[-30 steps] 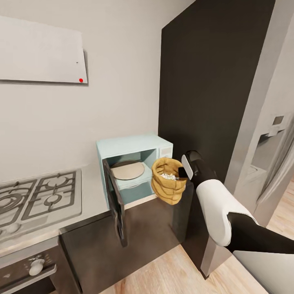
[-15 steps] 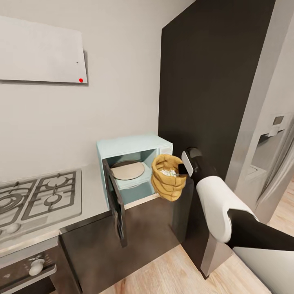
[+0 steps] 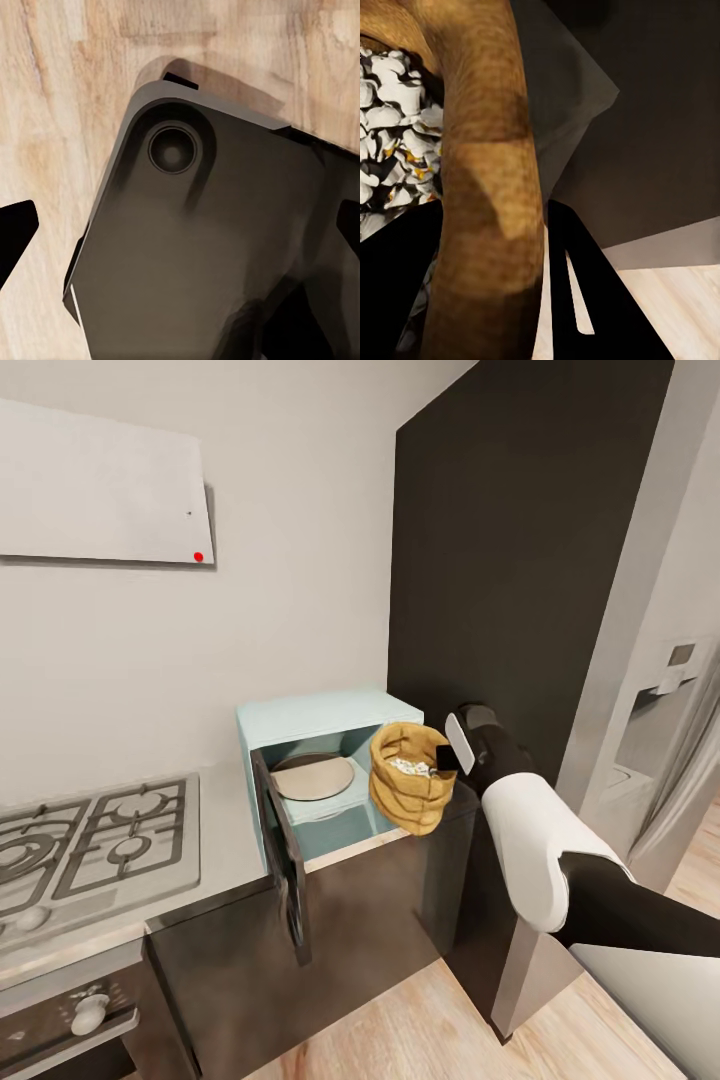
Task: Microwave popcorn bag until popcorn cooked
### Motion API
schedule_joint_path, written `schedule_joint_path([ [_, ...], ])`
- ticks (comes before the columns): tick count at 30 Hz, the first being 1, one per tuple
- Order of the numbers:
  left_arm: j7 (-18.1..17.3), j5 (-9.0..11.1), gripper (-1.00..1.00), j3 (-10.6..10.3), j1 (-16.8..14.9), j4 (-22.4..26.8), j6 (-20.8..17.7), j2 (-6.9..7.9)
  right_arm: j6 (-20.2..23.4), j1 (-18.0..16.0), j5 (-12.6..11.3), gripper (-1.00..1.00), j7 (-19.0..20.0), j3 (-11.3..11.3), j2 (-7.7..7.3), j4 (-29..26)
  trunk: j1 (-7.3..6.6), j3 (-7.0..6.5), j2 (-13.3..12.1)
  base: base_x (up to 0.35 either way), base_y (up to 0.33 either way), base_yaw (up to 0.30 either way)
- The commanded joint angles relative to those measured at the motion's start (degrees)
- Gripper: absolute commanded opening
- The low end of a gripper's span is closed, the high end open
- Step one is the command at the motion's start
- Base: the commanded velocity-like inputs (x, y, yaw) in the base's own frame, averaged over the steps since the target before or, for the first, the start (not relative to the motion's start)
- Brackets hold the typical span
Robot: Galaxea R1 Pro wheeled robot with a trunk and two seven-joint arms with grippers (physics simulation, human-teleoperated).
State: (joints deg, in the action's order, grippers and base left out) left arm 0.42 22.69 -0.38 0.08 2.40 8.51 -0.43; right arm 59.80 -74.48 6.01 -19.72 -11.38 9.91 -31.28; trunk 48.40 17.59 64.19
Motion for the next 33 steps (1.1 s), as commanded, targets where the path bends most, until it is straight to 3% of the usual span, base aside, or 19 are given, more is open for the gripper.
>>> schedule_joint_path([
  [1,0.1,0.2,1.0,-0.1,0.0,0.1,0.1,-0.01,0.2,-0.1,0.6,-1.0,0.2,-0.4,0.09,0.2,0.0,0.06,0.0,0.0,0.0,0.0],
  [6,0.1,0.2,1.0,-0.1,0.0,0.1,0.1,-0.01,0.2,-0.1,0.8,-1.0,0.2,-0.4,0.09,3.6,0.0,0.06,0.0,0.0,0.0,0.0],
  [18,0.1,0.5,1.0,0.3,0.0,0.1,0.1,-0.09,0.2,-0.1,0.7,-1.0,-0.2,-0.5,0.09,3.9,0.0,0.06,0.0,0.0,0.009,0.0],
  [33,0.1,0.6,1.0,0.3,0.0,0.1,0.1,-0.1,0.2,-0.1,0.7,-1.0,-0.1,-0.5,0.09,3.9,0.0,0.06,0.0,0.0,0.257,0.0],
])
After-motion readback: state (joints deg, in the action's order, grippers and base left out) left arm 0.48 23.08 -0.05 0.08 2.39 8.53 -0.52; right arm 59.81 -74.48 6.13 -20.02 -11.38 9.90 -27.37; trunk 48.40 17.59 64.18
